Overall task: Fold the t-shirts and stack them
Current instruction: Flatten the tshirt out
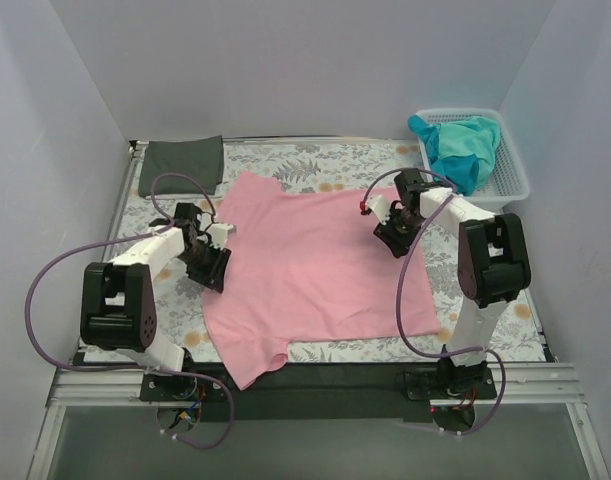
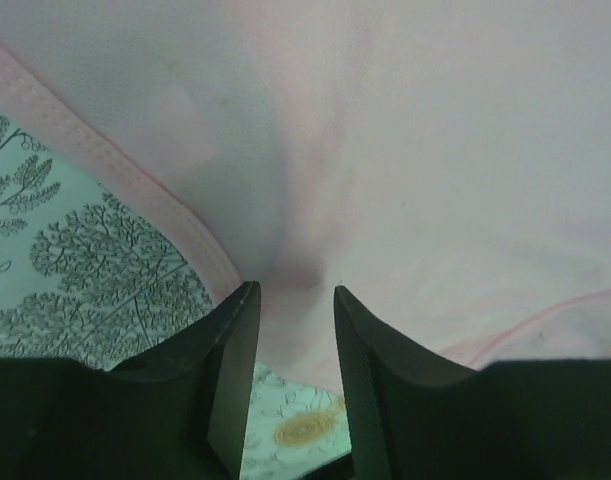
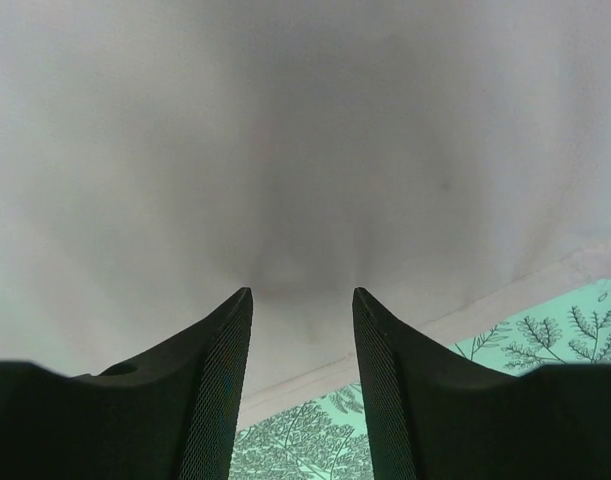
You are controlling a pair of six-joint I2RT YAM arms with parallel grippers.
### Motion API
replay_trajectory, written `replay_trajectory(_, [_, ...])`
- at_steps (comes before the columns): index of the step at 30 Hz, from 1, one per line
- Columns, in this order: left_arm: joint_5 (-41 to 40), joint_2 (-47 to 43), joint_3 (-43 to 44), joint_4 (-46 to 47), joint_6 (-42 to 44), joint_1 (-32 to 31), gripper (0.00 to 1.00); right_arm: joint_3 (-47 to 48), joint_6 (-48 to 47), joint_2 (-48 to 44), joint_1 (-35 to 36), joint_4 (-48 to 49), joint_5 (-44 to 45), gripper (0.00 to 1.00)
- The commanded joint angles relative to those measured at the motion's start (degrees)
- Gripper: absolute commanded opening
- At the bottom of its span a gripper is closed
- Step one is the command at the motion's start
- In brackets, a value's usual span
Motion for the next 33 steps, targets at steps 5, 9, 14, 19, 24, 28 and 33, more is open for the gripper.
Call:
replay_trajectory(5, [3.14,9.12,28.15,0.11,-4.52,-0.16,0.43,24.47,3.64,2.33,-2.44,-1.94,-2.74,0.49])
replay_trajectory(9, [3.41,22.38,47.93,0.2,-7.52,-0.16,0.52,42.7,4.6,13.5,-4.2,-2.03,1.39,0.47])
replay_trajectory(14, [2.26,34.97,64.2,0.38,-10.59,-0.16,0.52,54.5,6.09,25.2,-4.81,0.33,5.61,0.45])
replay_trajectory(19, [1.38,36.39,63.79,2.75,-11.48,-0.16,0.53,51.73,6.98,28.03,-5.78,4.03,7.64,0.43])
replay_trajectory(24, [0.68,33.85,57.65,5.38,-11.3,-0.16,0.53,44.15,5.22,26.0,-7.01,7.73,7.11,0.5])
replay_trajectory(28, [0.33,32.43,55.0,6.62,-10.86,-0.16,0.53,44.41,5.66,27.58,-7.54,7.82,7.02,0.5])
replay_trajectory(33, [-0.38,32.96,55.25,6.89,-10.6,-0.16,0.53,44.24,5.57,28.64,-7.45,7.82,5.97,0.41])
